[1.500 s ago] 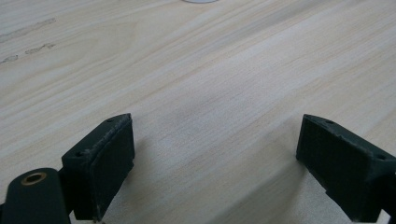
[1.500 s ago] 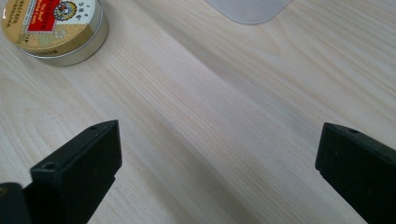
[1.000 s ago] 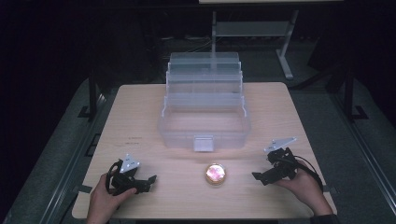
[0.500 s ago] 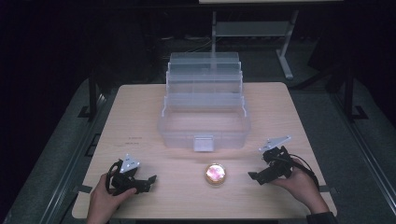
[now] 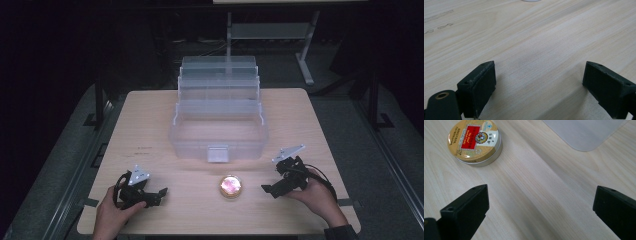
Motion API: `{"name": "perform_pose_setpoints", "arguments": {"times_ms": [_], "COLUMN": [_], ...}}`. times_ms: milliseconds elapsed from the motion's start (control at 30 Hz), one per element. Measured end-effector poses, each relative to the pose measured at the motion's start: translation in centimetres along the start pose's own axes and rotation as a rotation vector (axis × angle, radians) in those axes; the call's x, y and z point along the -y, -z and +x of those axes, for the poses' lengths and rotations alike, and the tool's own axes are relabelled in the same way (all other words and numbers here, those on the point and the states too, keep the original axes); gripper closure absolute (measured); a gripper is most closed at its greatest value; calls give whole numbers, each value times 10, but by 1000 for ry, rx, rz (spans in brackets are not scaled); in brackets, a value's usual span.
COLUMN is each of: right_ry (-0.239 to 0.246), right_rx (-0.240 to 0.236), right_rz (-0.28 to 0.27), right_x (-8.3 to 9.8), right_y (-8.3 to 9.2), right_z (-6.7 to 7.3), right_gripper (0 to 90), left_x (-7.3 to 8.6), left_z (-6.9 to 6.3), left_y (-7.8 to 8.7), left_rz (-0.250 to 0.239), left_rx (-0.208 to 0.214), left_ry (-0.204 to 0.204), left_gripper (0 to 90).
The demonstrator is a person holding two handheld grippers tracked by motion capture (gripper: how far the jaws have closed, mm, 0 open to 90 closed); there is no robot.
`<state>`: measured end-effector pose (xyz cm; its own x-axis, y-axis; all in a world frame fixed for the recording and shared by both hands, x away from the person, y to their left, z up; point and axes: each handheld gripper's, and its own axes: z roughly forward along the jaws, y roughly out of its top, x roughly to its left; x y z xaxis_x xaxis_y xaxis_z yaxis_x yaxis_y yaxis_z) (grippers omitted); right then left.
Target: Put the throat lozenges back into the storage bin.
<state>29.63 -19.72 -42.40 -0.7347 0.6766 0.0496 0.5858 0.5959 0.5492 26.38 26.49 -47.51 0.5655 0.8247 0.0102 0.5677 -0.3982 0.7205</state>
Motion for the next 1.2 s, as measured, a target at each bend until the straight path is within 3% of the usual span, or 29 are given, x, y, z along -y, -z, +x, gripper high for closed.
{"name": "perform_pose_setpoints", "arguments": {"times_ms": [1200], "right_ry": [58], "right_rx": [-40], "right_rz": [8], "right_x": [-27], "right_y": [-9], "right_z": [15], "right_gripper": [0], "left_x": [0], "left_z": [0], "left_y": [0], "left_rz": [0], "left_rx": [0], "left_ry": [0], "left_gripper": [105]}}
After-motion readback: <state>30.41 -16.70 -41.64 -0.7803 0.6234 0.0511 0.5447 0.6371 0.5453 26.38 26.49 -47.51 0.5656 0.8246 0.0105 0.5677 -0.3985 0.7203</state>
